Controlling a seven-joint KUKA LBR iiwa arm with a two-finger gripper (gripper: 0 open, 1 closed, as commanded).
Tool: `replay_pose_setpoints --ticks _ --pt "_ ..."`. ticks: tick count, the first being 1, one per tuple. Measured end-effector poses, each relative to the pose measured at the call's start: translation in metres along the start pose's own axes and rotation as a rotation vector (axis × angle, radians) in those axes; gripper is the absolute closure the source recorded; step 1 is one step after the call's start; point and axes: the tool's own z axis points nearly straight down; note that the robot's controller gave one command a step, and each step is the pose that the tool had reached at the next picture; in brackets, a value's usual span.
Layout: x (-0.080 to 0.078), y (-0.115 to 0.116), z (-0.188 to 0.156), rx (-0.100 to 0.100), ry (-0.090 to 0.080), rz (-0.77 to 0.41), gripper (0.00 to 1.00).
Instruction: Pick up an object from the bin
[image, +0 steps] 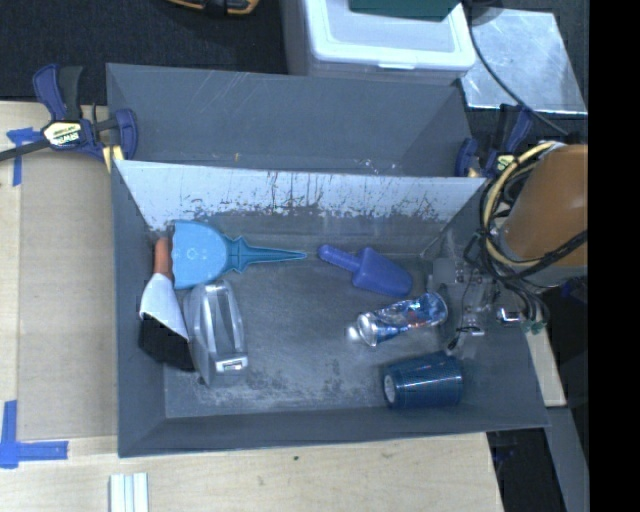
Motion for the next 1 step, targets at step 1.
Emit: replay_pose_setpoints --ticks 1 --pt "0.0 0.0 0.0 0.0 0.0 0.0 0.0"
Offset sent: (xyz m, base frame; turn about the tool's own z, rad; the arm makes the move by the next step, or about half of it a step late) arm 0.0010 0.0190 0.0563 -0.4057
